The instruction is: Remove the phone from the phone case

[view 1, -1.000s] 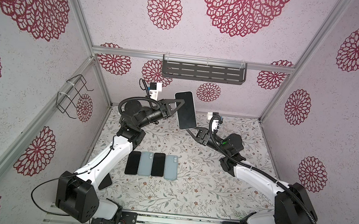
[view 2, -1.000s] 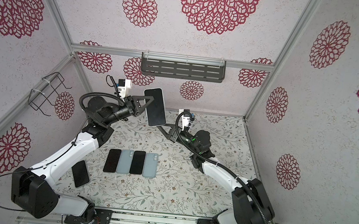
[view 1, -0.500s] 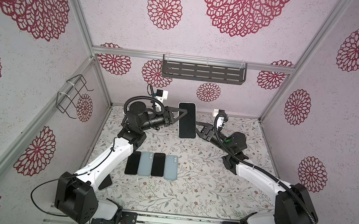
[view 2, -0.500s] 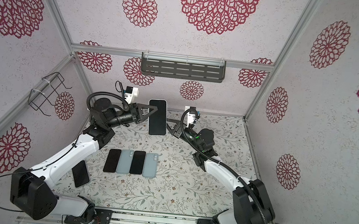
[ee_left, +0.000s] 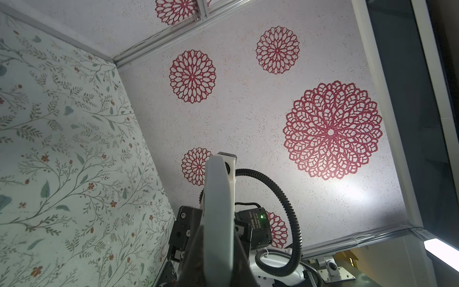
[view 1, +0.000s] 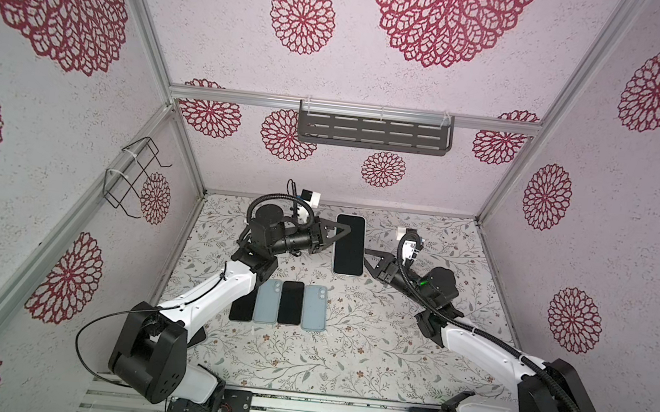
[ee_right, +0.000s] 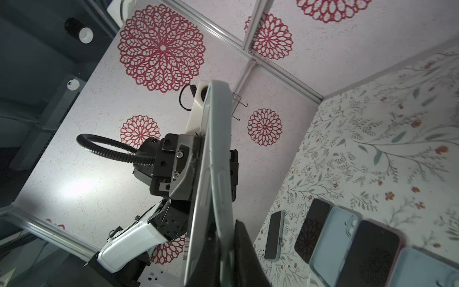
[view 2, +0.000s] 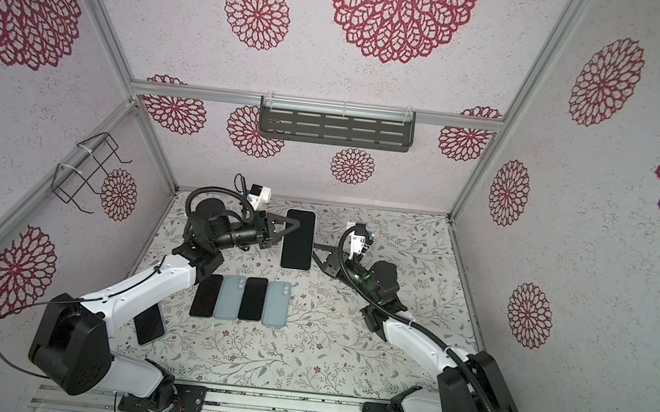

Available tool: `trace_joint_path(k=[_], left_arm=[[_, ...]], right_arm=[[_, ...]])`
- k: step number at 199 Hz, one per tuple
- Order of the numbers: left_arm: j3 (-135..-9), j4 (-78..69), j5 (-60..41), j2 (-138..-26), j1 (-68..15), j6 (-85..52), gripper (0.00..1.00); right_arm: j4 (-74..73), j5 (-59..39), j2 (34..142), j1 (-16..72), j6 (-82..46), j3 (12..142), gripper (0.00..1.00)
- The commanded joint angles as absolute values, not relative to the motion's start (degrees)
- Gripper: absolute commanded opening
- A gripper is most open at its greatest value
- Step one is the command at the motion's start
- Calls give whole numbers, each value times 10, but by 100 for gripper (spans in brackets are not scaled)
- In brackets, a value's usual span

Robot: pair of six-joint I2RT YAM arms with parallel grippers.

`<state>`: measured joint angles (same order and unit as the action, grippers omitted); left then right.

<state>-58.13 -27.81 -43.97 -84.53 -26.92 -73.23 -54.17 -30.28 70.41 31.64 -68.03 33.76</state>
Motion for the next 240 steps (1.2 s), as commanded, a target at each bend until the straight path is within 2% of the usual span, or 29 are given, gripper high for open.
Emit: trace_joint_path(k=[1, 37, 80, 102, 125, 151, 175, 240], left_arm=[[-538, -332, -401, -894, -294, -716, 0], [-487, -423, -368, -966, -334, -730, 2], [-496, -440, -342, -1030, -379, -726, 34], [-496, -417, -326, -1042, -387, -712, 37], [-497, -428, -320, -1065, -397, -718, 35], [-493, -431, -313, -1081, -399, -724, 46], [-501, -342, -284, -1058, -403, -676, 62], [-553, -113, -209, -1020, -435, -551, 80]], right_arm=[[-527, -278, 641, 317, -639, 309, 9], [-478, -260, 594, 317, -625, 228, 1], [-437, -248, 550, 317, -611, 169, 0], [-386, -233, 518, 317, -593, 153, 0], [-366, -224, 500, 317, -590, 136, 0], [-343, -220, 497, 317, -581, 126, 0], [-293, -206, 492, 317, -563, 124, 0], [-298, -207, 538, 317, -565, 112, 0]])
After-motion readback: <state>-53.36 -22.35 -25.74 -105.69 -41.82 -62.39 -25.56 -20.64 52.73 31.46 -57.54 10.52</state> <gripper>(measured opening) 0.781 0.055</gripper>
